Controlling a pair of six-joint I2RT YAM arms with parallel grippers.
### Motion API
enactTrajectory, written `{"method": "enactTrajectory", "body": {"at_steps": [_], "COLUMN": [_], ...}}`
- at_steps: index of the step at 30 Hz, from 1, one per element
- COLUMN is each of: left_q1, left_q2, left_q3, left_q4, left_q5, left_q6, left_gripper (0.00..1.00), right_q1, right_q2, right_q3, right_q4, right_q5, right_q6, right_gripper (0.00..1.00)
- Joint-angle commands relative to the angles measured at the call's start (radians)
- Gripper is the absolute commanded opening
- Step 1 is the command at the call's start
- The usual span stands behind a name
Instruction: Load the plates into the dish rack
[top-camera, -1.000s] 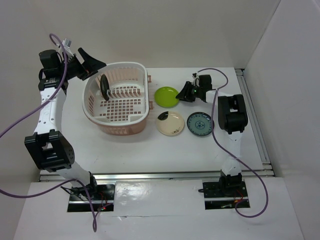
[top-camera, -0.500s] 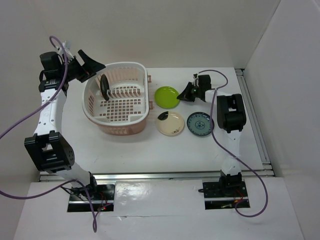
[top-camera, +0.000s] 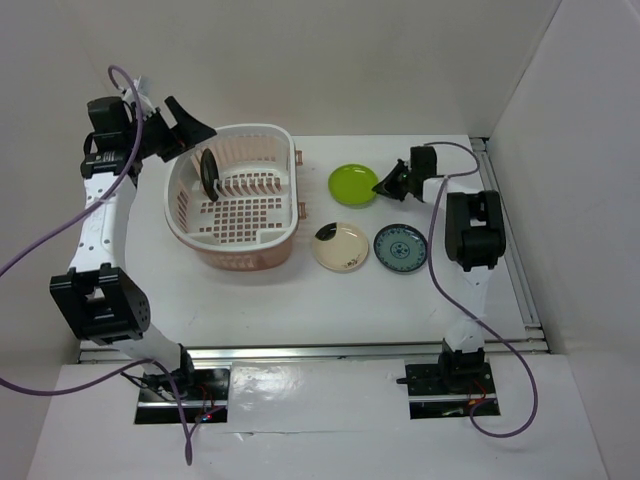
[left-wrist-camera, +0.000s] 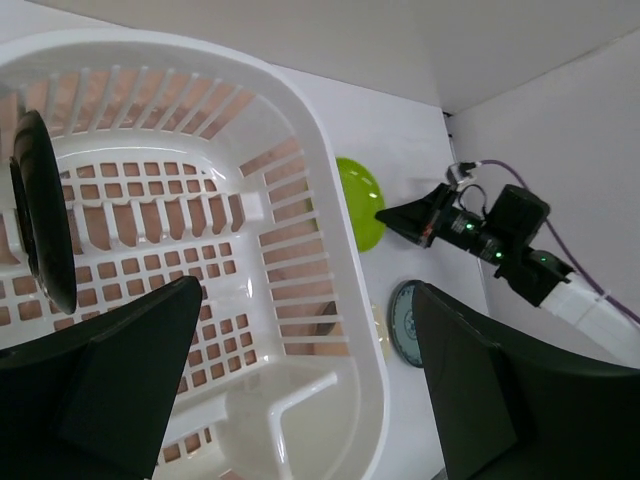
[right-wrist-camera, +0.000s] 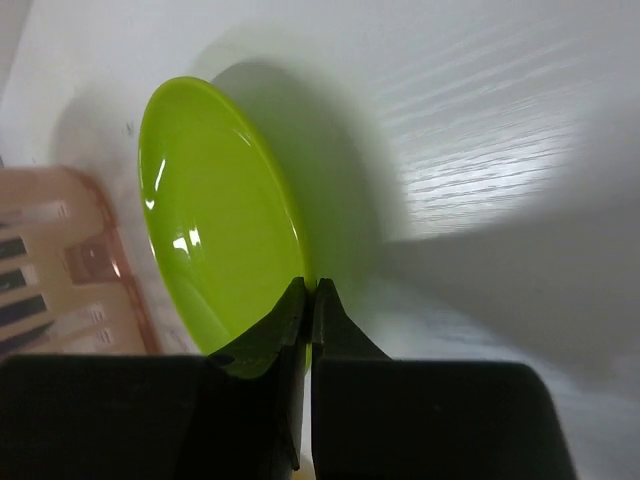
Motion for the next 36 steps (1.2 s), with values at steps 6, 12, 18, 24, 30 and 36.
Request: {"method": "enactTrajectory", "body": {"at_steps": [6,12,18,24,30,36], "left_q1": [-0.154,-0.249,-0.271,-0.307,-0.373,-0.317], "left_q2": [0.097,0.119,0.118,0.127,0.137,-0.049], "left_q3": [0.405,0.491,0.436,0.427,0.488,0.132], "left_q4": [-0.255,-0.307,-0.205,-0.167,-0.223,0.006], "left_q5": [-0.288,-0.357,-0.172,-0.087,-0.206,-0.175], "left_q6": [0.204,0.266,0.231,0.212,0.237,0.073], "left_gripper": [1.00,1.00,1.00,1.00,1.00,1.00], "right_q1": [-0.021,-0.010,0.088,0.211,0.225,0.216], "right_q2": [-0.346,-0.389,-0.403,-0.403,-0.423,-0.413], "right_q3": [0.004,0.070,0.138,0.164,0.173,0.216], "right_q4": [0.075,0.068,0.131,0.091,0.076,0.022], "right_q5": [0.189,0.078,-0.174,-0.223,-0.188,-0.168], "right_q6": [0.043,0.008,-0.084,-0.166,-0.185,-0.225], "right_gripper": [0.00,0.00,0.00,0.00,0.00,0.00]}}
